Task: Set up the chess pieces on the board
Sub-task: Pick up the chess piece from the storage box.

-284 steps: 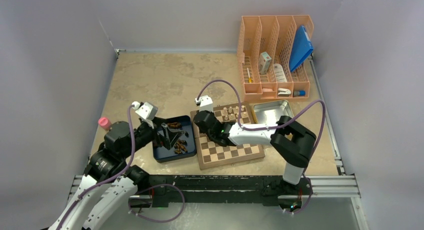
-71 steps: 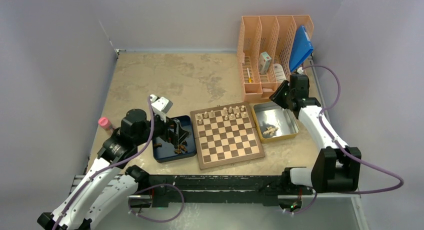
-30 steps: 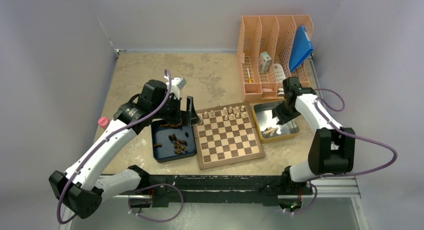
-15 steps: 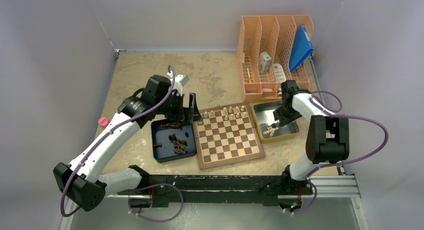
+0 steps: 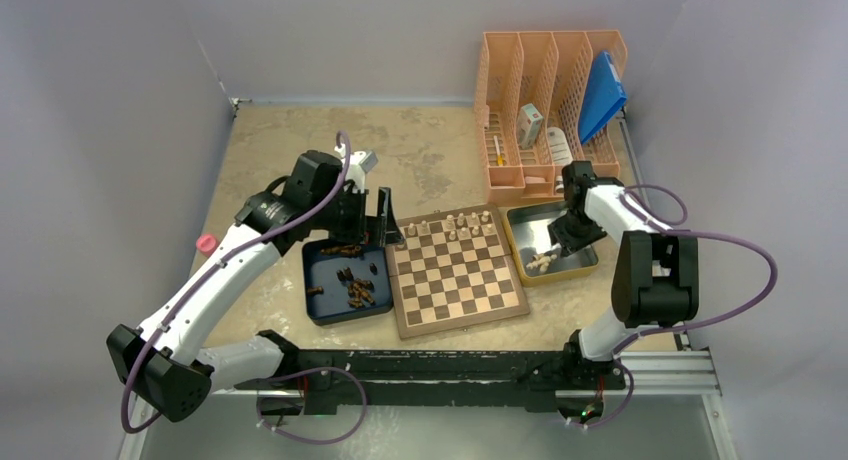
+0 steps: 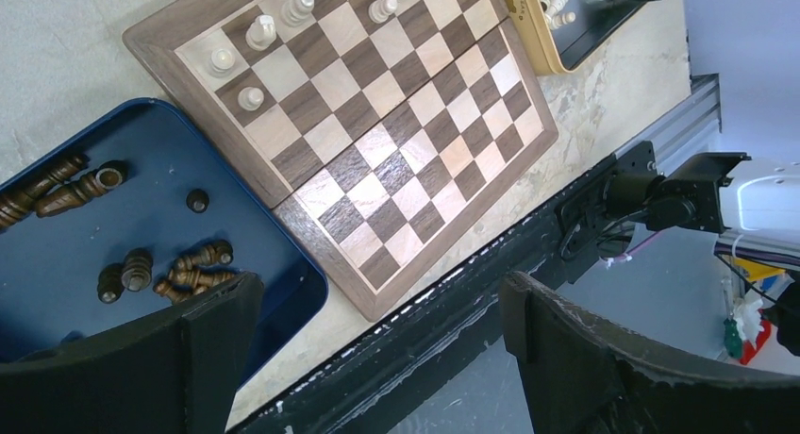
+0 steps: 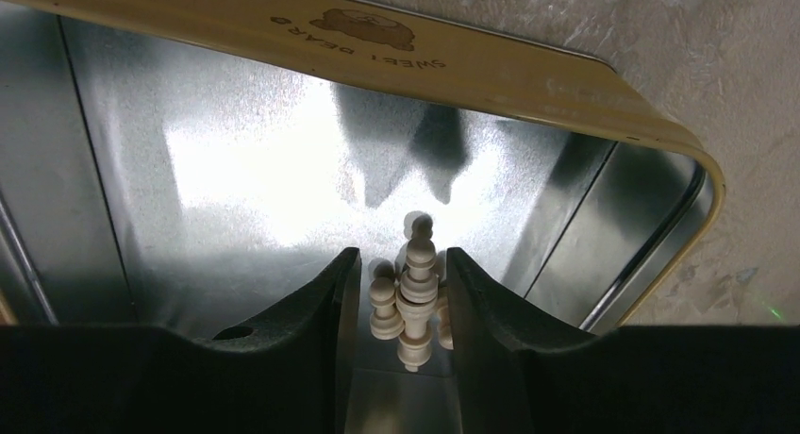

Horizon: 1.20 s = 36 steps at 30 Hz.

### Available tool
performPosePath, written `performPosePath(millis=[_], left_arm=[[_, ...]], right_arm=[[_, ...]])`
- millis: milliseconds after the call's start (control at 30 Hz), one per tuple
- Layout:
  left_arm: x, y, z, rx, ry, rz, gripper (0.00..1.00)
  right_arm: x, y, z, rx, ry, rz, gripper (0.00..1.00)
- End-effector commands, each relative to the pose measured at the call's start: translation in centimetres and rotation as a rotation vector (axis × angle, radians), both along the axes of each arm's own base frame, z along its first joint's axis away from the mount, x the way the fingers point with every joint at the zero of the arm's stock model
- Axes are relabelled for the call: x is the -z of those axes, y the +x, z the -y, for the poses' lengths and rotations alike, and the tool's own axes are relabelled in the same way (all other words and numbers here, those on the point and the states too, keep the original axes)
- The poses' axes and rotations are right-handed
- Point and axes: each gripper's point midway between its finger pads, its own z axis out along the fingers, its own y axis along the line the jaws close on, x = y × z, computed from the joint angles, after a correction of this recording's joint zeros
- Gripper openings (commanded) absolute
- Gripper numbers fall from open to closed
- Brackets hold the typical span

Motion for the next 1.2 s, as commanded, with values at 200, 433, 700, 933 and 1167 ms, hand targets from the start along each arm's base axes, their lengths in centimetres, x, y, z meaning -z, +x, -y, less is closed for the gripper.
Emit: performPosePath(millis=[200, 433, 700, 933, 1167], left_arm=[[-2.5, -0.1, 0.1, -0.022, -0.057, 0.025, 0.95], [-2.7, 0.0, -0.3, -0.039, -0.047, 0.042, 0.95], [-2.9, 0.1, -0.8, -0.060, -0.032, 0.062, 0.95], [-2.9, 0.0, -0.6, -0.058, -0.040, 0.056, 0.94], [-4.1, 0.5, -0.9, -0.074, -0.041, 0.101, 0.93]], right_arm=[[0.3, -0.9, -1.0, 0.058, 0.063, 0.007, 0.38], [1.2, -0.5, -0.9, 0.069, 0.055, 0.008, 0.38], [2.3, -0.7, -1.5, 0.083, 0.090, -0.015, 0.35], [1.4, 0.2, -0.7, 0.072, 0.044, 0.001, 0.24], [-1.2, 0.6, 0.1, 0.065, 0.003, 0.030, 0.09]])
